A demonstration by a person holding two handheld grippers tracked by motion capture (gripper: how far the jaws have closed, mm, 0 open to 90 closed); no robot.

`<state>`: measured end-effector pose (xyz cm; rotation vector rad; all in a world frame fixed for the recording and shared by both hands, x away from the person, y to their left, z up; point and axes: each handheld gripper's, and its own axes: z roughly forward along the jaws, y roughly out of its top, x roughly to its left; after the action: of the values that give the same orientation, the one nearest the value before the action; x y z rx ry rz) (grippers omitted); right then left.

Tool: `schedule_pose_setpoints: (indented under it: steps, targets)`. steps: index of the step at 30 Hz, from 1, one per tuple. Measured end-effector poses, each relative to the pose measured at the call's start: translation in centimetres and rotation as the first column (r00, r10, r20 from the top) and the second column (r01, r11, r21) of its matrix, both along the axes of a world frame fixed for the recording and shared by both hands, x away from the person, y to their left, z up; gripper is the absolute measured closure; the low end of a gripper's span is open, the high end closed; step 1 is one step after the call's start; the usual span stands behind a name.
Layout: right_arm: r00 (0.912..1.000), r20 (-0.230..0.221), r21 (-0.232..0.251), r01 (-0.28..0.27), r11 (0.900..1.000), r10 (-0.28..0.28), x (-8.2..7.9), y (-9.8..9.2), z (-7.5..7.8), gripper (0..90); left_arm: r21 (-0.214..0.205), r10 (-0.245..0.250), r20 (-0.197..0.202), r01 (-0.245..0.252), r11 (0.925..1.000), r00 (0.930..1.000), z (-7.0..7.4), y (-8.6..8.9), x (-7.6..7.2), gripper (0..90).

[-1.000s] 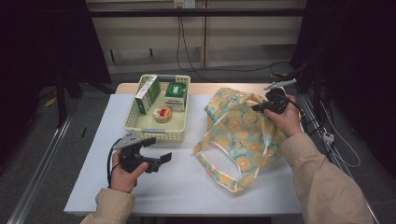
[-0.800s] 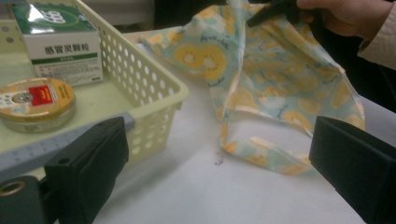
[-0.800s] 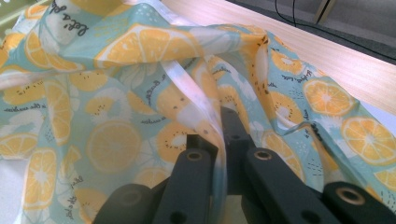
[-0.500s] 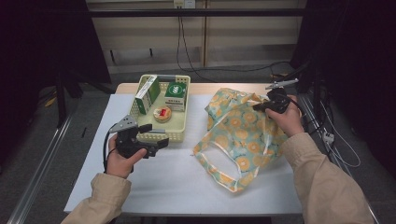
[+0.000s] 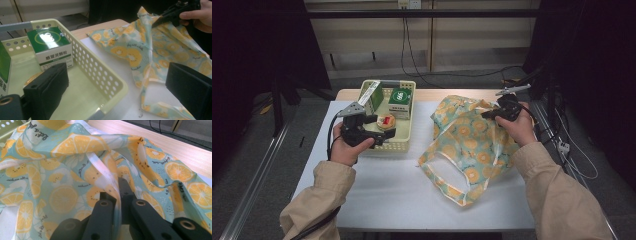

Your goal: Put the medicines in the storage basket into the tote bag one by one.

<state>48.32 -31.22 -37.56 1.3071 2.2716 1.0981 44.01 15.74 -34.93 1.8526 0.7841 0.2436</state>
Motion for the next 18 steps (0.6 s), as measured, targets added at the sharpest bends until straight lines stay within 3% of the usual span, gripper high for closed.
schedule_pose_setpoints:
  steps: [6,13,18]
  targets:
    - [1.0,0.003,0.006,-0.003,1.0,0.003,-0.1,0.1,0.1,90.0,0.013,0.027,-0.013,-0.027,0.9996,0.9996,-0.2,-0.3,2.1,4.2]
    - [1.0,0.004,0.011,-0.003,0.9999,0.003,-0.1,0.1,0.2,90.0,0.089,0.051,-0.013,-0.05,0.9948,0.9986,-0.6,-0.1,4.9,4.6]
    - [0.9999,0.001,0.013,-0.01,0.9999,0.01,-0.1,0.3,0.1,90.0,0.105,0.079,-0.029,-0.075,0.9916,0.9965,-1.5,-0.3,6.7,4.9]
